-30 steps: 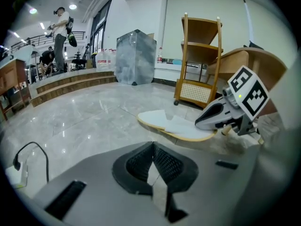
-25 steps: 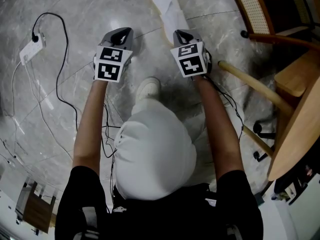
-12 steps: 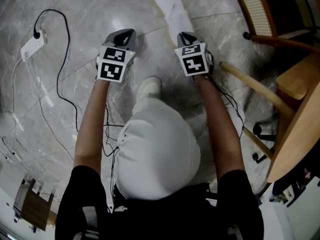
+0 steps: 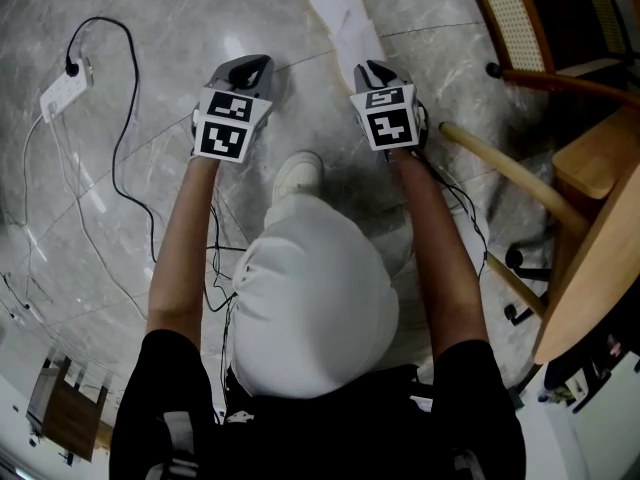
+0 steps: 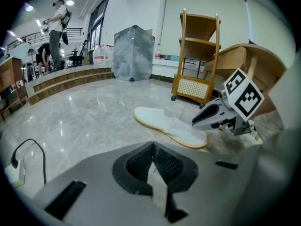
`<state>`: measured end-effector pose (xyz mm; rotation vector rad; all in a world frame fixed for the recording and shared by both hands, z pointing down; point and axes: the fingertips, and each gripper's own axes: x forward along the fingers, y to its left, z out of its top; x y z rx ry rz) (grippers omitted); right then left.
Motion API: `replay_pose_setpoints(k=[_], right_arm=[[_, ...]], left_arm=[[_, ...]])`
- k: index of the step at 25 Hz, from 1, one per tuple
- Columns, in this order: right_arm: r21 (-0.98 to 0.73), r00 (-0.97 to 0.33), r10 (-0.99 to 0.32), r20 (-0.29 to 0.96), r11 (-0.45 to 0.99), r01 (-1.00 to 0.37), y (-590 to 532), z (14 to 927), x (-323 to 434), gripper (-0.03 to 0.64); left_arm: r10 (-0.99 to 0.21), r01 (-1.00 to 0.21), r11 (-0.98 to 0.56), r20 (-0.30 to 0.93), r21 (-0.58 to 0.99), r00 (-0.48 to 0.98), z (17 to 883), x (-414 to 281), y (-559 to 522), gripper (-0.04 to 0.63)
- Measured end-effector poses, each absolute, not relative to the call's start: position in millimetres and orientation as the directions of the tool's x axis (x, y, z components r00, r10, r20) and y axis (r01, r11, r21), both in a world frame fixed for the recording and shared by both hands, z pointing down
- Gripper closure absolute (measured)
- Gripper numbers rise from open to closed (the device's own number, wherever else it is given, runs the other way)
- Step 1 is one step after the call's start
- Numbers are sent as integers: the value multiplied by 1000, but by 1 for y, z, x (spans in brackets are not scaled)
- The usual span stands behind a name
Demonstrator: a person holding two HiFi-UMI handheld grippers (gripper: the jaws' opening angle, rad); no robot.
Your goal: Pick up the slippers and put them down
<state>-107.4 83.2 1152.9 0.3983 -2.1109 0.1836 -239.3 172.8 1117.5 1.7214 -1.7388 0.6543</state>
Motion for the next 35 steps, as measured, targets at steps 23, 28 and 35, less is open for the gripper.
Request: replay_pose_setpoints(k=[23, 28, 35], right_arm=[[-11, -532, -258, 806, 893, -451, 39, 1088, -120, 617], [-33, -533, -258, 806, 879, -476, 24, 1064, -120, 618], [-60, -546, -255, 798, 868, -492, 21, 1004, -122, 618]], left_arm=[[-716, -997, 14, 697, 80, 45, 1070, -252, 135, 592], [-719, -995, 5, 692, 98, 65, 1041, -253, 122, 592], [-704, -990, 4, 703, 143, 98, 979, -254, 121, 592]])
